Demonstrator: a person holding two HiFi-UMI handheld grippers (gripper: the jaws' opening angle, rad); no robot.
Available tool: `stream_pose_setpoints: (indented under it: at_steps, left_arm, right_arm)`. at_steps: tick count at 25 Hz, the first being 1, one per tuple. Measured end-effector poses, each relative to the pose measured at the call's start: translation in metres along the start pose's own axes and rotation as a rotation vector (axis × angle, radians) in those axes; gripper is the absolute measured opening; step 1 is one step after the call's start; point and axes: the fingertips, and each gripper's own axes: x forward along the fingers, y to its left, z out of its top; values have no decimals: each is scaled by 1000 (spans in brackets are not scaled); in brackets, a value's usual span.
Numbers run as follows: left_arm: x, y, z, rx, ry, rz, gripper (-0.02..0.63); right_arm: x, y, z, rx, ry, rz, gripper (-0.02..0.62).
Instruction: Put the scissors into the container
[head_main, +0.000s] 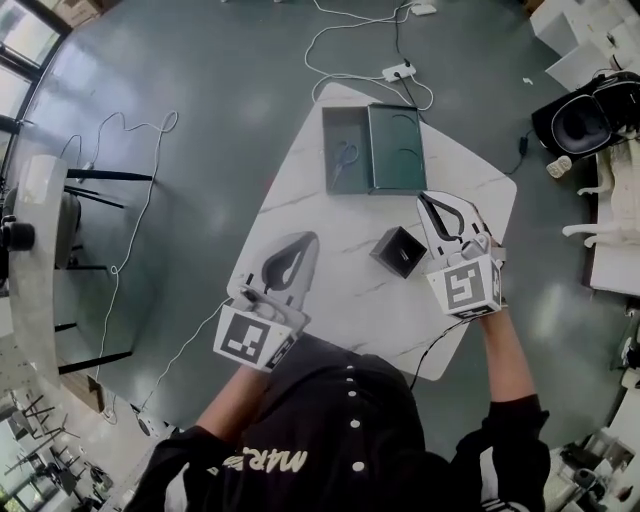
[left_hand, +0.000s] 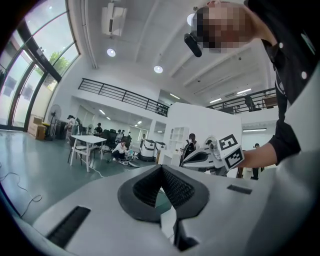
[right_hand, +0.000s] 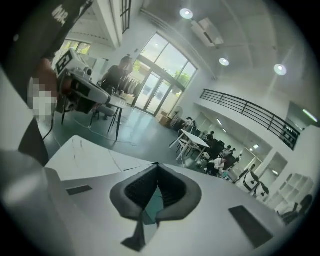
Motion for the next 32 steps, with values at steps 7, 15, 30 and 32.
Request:
stream_pose_setpoints:
  at_steps: [7, 15, 30, 32]
  left_arm:
    - [-3, -10, 14, 37, -21, -11, 25]
    - [-10, -26, 27, 71, -31, -24, 26]
    - [-29, -49, 37, 120, -48, -14, 25]
    - [-29, -51, 36, 121, -50, -14, 25]
  right_arm:
    - [-74, -16, 12, 221, -107, -167, 14]
    - [-142, -18, -12, 470, -191, -347, 14]
    - [-200, 1, -38, 593, -280, -526, 14]
    - [-200, 3, -35, 580, -279, -517, 14]
